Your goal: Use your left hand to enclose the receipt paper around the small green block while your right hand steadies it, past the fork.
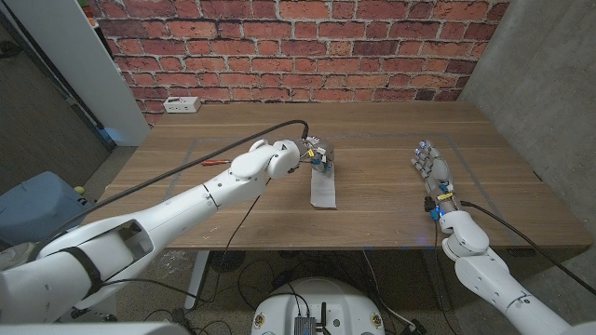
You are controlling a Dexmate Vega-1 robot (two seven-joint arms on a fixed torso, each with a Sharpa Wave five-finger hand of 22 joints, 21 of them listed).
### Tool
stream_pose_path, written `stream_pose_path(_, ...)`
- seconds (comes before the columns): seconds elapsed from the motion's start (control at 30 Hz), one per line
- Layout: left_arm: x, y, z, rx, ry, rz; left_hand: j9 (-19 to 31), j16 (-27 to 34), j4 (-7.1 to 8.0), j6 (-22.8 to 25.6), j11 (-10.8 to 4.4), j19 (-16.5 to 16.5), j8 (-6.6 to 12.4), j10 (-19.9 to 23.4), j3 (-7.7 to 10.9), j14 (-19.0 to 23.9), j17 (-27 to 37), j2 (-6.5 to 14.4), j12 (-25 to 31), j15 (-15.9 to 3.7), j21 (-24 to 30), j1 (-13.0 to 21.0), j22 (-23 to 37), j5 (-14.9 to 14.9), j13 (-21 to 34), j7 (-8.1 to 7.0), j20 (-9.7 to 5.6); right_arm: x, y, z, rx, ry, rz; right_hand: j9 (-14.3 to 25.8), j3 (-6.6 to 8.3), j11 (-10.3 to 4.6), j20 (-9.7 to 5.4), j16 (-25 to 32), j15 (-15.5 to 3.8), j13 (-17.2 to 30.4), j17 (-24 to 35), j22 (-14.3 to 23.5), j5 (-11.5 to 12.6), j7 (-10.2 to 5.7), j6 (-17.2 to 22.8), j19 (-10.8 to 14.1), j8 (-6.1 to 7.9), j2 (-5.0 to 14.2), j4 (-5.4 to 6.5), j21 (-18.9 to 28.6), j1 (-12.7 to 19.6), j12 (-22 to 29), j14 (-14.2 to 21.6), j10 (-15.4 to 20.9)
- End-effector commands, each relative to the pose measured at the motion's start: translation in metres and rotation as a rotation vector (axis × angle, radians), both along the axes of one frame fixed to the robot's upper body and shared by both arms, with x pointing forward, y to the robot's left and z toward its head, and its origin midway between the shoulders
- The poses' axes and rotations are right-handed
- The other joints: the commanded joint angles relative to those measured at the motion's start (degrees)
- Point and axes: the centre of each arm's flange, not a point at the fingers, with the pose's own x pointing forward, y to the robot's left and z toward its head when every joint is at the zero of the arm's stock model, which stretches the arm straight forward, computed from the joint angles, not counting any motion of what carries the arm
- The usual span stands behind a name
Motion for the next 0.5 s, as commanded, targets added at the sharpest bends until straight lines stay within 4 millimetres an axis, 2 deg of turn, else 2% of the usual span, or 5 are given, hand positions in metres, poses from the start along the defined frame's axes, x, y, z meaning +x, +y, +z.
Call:
stream_pose_path(0.03, 0.0097, -0.0054, -0.0074, 0.037, 0.035, 0.007, 0.3, -0.29, 0.44, 0.54, 0.04, -0.2, -0.26, 5.81, 0.96, 0.51, 0.25, -0.11, 10.38, -2.38, 0.59, -0.24, 0.18, 0.17, 7.41, -0.06, -1.67, -0.001, -0.0022, -0.0037, 0.008, 0.006, -0.005, 0.14, 0.29, 0.21, -0.11, -0.36, -0.27, 0.34, 0.04, 0.09, 0.32, -0.05, 0.33, -0.07, 0.01, 0.16, -0.03, 0.05, -0.04, -0.05, 0.28, 0.4)
stream_pose_path(0.5, 0.0172, -0.0048, -0.014, 0.048, 0.029, -0.01, 0.26, -1.45, 0.55, 0.06, -0.03, -1.59, -0.78, 5.18, 1.31, -0.16, 0.65, -0.18, 9.85, -2.14, 1.13, -0.6, 0.01, 0.25, 6.6, -0.23, -1.13, -0.0007, 0.0004, -0.0052, 0.012, 0.013, -0.011, 0.14, 0.32, 0.24, -0.1, -0.37, -0.19, 0.34, 0.04, 0.09, 0.31, -0.13, 0.32, -0.07, 0.01, 0.11, -0.06, 0.05, -0.07, -0.08, 0.29, 0.37)
